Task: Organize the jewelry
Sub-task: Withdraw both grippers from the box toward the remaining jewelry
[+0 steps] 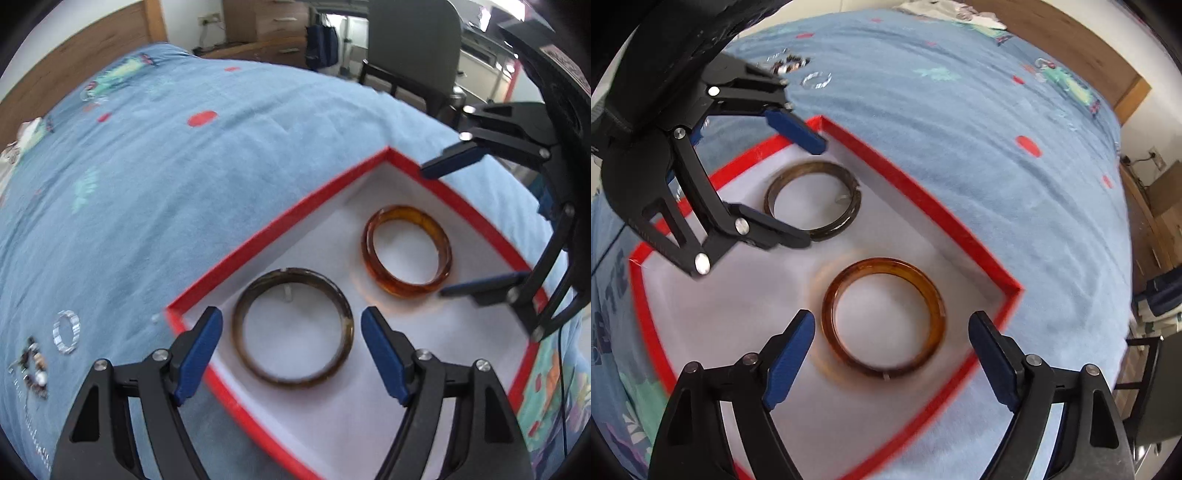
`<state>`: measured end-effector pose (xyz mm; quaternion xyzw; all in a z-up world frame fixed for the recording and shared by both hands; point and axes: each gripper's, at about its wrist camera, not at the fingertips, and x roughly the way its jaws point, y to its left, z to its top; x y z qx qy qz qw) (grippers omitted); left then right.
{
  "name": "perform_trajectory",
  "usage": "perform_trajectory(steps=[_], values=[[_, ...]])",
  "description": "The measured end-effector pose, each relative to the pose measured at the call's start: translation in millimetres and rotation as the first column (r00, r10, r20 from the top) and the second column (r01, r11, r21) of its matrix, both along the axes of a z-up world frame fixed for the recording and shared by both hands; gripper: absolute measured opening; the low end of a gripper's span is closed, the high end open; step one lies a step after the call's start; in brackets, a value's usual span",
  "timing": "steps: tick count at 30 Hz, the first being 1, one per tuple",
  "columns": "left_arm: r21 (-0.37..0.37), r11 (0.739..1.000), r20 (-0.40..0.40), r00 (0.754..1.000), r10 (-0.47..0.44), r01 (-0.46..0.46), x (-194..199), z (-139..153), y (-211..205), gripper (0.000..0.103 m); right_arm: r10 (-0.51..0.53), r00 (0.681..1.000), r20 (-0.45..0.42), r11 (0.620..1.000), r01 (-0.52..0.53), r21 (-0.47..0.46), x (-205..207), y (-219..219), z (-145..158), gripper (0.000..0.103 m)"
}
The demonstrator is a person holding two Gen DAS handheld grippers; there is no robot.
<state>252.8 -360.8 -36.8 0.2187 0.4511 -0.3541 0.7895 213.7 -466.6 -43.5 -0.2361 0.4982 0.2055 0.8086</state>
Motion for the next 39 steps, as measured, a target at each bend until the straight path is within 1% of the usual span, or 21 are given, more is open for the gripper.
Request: perform_trajectory(steps=[2,3,4,7,10,14,15,17,18,21,23,27,32,39], values=[[-0.019,0.999,0.026,0.999,0.045,-0.045,-7,15,11,0.076,-0.041,0.999,0.023,0.999,0.041,0.015,-9,-8,17,0.085],[-0.032,0.995,0.034,0.995,0.099,-0.098,-12,25,21,0.076,-0.068,0.997,0.041,0.997,0.067,0.031,-16,-13,26,0.085],[-0.042,0.991,0.035,0.991,0.130,-0.129,-15,30,28,0.076,-0.097,0.994,0.057,0.994,0.095,0.050,-22,-16,35,0.086],[-0.074,0.971,0.058,0.971,0.232,-0.228,-37,48,56,0.076,-0.164,0.983,0.083,0.982,0.155,0.108,-39,-20,55,0.087],[-0.098,0.949,0.064,0.950,0.306,-0.300,-60,60,86,0.076,-0.207,0.973,0.101,0.971,0.191,0.146,-57,-12,68,0.087],[-0.102,0.926,0.129,0.918,0.375,-0.364,-92,74,128,0.076,-0.241,0.965,0.105,0.954,0.215,0.210,-81,15,78,0.087],[-0.099,0.917,0.146,0.906,0.398,-0.387,-100,78,139,0.076,-0.245,0.964,0.107,0.950,0.216,0.227,-89,26,80,0.087],[-0.102,0.903,0.163,0.888,0.429,-0.418,-114,83,160,0.076,-0.244,0.964,0.108,0.945,0.211,0.250,-101,45,80,0.087],[-0.099,0.893,0.178,0.876,0.449,-0.438,-122,86,174,0.076,-0.243,0.964,0.110,0.944,0.209,0.255,-105,55,79,0.087],[-0.097,0.870,0.206,0.846,0.492,-0.483,-137,87,205,0.076,-0.241,0.965,0.108,0.936,0.201,0.291,-120,87,77,0.087],[-0.102,0.850,0.203,0.825,0.526,-0.517,-147,87,227,0.076,-0.241,0.964,0.110,0.931,0.198,0.306,-127,109,73,0.087],[-0.117,0.815,0.186,0.794,0.579,-0.567,-158,80,267,0.076,-0.246,0.963,0.110,0.922,0.197,0.332,-134,144,65,0.087],[-0.117,0.788,0.189,0.765,0.615,-0.605,-161,71,298,0.076,-0.251,0.962,0.110,0.920,0.202,0.337,-135,183,53,0.087],[-0.132,0.752,0.140,0.739,0.659,-0.646,-147,50,330,0.076,-0.285,0.954,0.094,0.910,0.239,0.338,-123,214,30,0.087]])
